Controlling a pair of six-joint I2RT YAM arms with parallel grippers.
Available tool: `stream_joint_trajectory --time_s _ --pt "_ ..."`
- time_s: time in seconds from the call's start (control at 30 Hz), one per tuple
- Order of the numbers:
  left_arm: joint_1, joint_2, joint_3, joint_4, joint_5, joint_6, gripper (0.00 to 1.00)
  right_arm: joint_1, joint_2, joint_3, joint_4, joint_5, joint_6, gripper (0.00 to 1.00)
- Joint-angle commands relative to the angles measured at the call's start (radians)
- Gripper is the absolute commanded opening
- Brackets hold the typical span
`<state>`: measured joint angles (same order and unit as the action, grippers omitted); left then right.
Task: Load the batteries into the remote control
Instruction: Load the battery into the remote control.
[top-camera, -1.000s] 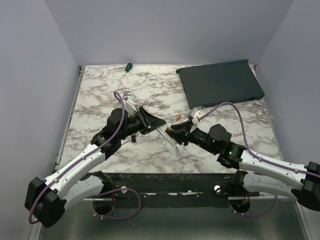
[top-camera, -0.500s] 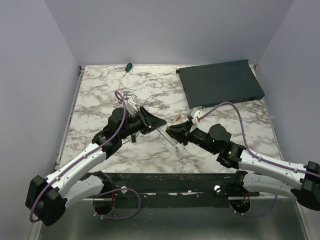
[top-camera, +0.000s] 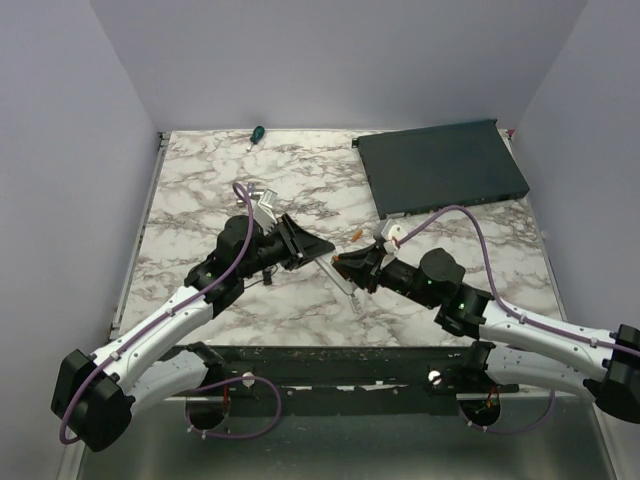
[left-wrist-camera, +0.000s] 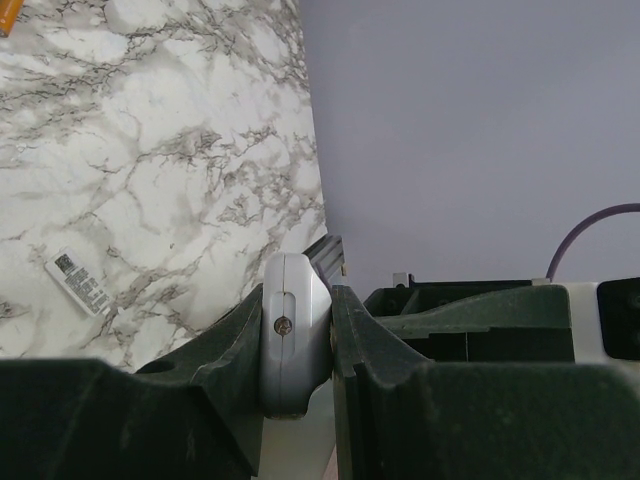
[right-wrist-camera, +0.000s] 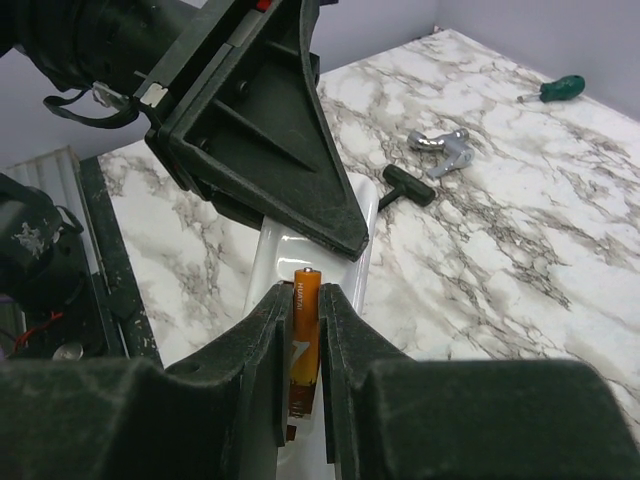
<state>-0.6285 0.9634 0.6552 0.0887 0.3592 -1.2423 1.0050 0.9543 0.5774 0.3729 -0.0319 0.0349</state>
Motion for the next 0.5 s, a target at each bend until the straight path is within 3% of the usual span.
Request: stream_joint_trajectory --time_s 0.0,0.47 --pt "0.002 -0.005 0.017 0.034 0.041 -0.002 0.00 0.003 -0.034 -0.016 0.000 -0.038 -0.025 0.22" --pt "0.003 -0.004 0.024 0.036 0.048 0.000 0.00 0.003 -0.046 -0.034 -0.003 -0.045 -0.051 0.21"
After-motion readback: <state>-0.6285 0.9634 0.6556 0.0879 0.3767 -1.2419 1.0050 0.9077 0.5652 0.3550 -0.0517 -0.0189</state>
